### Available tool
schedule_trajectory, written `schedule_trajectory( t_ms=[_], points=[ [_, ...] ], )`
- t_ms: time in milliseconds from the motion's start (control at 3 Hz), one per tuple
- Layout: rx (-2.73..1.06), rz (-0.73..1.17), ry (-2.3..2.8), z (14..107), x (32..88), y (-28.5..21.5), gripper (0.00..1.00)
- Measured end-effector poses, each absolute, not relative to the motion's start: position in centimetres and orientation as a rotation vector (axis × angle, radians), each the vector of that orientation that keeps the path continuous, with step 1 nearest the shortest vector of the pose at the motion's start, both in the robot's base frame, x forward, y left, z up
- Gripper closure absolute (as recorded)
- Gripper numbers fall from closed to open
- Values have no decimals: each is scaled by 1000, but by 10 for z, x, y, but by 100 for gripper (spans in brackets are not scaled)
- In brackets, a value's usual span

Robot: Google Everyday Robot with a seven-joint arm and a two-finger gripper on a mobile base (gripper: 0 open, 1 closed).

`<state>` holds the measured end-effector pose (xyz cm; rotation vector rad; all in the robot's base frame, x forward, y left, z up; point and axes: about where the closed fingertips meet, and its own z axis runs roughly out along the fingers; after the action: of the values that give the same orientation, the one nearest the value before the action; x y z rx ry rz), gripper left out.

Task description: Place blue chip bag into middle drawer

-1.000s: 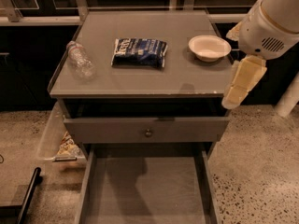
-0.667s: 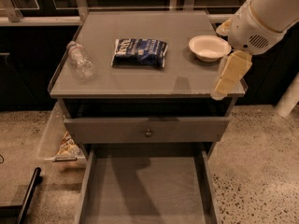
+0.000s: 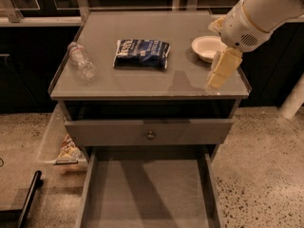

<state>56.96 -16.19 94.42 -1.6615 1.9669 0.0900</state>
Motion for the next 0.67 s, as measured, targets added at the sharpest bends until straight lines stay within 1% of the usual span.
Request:
schedule_trajectory(
  t_ms=[667],
  points=[
    [-1573, 218, 1861, 932, 613, -133, 0]
  ],
)
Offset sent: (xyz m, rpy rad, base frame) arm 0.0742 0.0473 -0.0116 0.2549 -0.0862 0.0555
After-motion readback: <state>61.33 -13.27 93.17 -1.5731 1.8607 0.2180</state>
